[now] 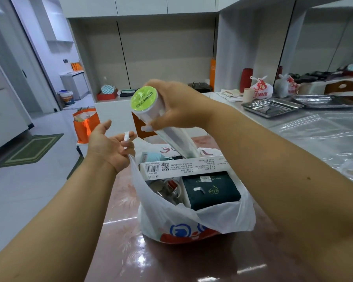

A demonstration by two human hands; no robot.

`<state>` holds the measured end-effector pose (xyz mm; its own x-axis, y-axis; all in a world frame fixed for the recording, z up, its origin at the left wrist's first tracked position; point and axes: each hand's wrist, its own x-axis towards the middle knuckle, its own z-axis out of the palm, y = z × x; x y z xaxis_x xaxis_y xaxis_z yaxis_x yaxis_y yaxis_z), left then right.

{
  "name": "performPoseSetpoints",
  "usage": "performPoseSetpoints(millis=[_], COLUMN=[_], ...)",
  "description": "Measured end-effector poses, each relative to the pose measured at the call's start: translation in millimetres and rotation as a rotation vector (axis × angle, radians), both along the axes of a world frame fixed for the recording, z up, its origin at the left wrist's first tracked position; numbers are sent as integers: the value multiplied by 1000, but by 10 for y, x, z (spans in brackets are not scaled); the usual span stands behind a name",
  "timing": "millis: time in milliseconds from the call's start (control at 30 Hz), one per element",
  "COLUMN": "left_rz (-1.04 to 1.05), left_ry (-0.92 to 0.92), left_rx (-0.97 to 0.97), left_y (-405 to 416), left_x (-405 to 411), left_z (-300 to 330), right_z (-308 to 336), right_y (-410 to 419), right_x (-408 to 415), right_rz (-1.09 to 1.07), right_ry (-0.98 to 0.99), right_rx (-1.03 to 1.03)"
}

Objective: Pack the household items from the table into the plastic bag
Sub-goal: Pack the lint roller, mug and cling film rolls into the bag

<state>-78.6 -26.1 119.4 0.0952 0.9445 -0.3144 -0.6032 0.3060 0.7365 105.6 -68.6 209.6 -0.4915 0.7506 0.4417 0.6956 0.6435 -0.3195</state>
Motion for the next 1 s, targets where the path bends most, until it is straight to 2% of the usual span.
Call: performPoseSetpoints(millis=[167, 300, 433, 533, 700, 800, 933, 1000], left_rz=[-42, -33, -34, -44, -37, -61, -108, -111], left_ry=[-21, -36, -42, -28, 78, 152, 235, 232], left_rx=[31, 23, 24, 13, 6, 4, 17, 6], left_y=[12, -10, -41, -54, -44, -46, -48, -41], left_x=[-24, -59, -58, -53, -44, -13, 73, 35], left_z=[-27, -28, -25, -20, 19, 53, 113, 105], right_z=[-90, -273, -188, -419, -959, -1078, -1031, -1007], right_y=[84, 142, 146, 238, 344, 337, 259, 195], right_x=[-56, -11, -67, -84, 50, 66, -179, -282], right_rz=[27, -28, -57, -71, -61, -127, -188, -165], right_ry=[12, -76, -259, -373, -298, -218, -359, -358], right_rx=[-22, -97, 43, -57, -289, -335, 50, 183])
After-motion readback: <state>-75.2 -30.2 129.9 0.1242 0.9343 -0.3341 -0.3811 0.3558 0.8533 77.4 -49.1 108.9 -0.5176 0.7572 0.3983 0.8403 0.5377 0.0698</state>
